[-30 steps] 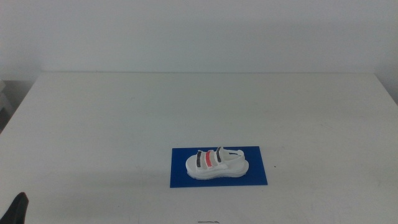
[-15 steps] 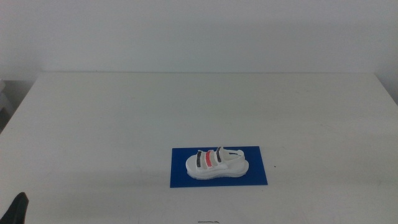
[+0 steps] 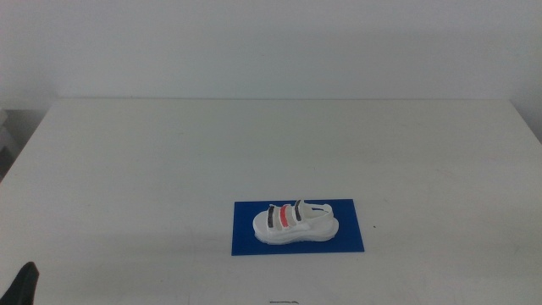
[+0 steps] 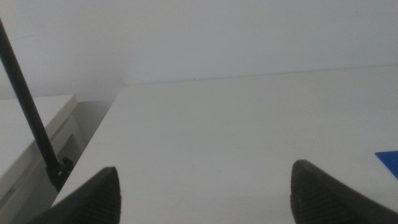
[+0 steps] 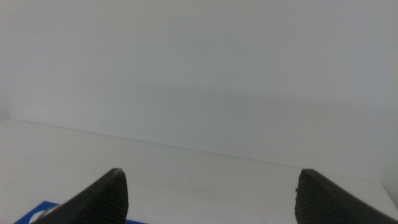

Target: Use one arm to grab the shoe from the table and place it on the mat.

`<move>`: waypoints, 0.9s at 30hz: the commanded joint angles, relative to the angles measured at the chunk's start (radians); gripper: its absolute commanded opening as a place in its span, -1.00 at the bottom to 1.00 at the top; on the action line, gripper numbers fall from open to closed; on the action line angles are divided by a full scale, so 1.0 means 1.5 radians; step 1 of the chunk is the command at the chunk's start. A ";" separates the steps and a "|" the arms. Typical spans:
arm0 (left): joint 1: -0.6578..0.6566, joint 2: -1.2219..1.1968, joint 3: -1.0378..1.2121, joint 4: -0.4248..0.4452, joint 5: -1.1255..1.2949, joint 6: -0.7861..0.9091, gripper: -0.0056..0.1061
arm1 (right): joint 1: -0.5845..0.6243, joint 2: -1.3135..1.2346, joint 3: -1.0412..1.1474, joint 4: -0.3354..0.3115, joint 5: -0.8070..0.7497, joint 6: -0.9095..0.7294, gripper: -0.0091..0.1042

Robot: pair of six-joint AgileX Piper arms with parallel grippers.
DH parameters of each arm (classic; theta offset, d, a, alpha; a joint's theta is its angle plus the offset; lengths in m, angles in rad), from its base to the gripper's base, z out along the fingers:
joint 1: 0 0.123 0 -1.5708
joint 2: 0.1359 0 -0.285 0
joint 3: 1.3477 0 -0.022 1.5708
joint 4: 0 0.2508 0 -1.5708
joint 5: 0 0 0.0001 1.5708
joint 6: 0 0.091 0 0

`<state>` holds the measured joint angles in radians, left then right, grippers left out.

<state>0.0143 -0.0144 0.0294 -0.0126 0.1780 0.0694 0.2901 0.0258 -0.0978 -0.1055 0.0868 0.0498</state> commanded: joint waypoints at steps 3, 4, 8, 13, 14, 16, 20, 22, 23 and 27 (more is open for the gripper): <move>-0.003 -0.013 -0.002 -0.006 -0.055 -0.010 0.78 | -0.006 -0.002 0.025 -0.010 -0.058 -0.008 0.48; -0.003 -0.013 -0.002 -0.006 -0.055 -0.010 0.78 | -0.006 -0.005 0.039 -0.010 -0.058 -0.008 0.48; -0.003 -0.013 -0.002 -0.006 -0.055 -0.010 0.78 | -0.006 -0.014 0.073 -0.008 -0.040 -0.008 0.48; -0.003 -0.012 -0.002 -0.006 -0.055 -0.010 0.78 | -0.017 -0.039 0.072 -0.008 -0.036 -0.008 0.48; -0.003 -0.012 -0.002 -0.006 -0.055 -0.010 0.78 | -0.027 -0.039 0.072 -0.008 -0.034 -0.008 0.48; -0.003 -0.012 -0.002 -0.006 -0.055 -0.010 0.78 | -0.059 -0.039 0.072 -0.008 -0.032 -0.008 0.48; -0.003 -0.012 -0.002 -0.006 -0.055 -0.010 0.78 | -0.119 -0.039 0.073 -0.008 -0.032 -0.008 0.48; -0.003 -0.012 -0.002 -0.006 -0.055 -0.010 0.78 | -0.147 -0.039 0.073 -0.008 -0.032 -0.008 0.48; -0.003 -0.012 -0.002 -0.006 -0.055 -0.010 0.78 | -0.159 -0.039 0.073 -0.008 -0.032 -0.008 0.48; -0.003 -0.012 -0.002 -0.006 -0.055 -0.010 0.78 | -0.197 -0.039 0.073 -0.008 -0.032 -0.008 0.48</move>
<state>0.0143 -0.0144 0.0294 -0.0126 0.1782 0.0694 0.0167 -0.0095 0.0287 -0.1085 0.1125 0.0479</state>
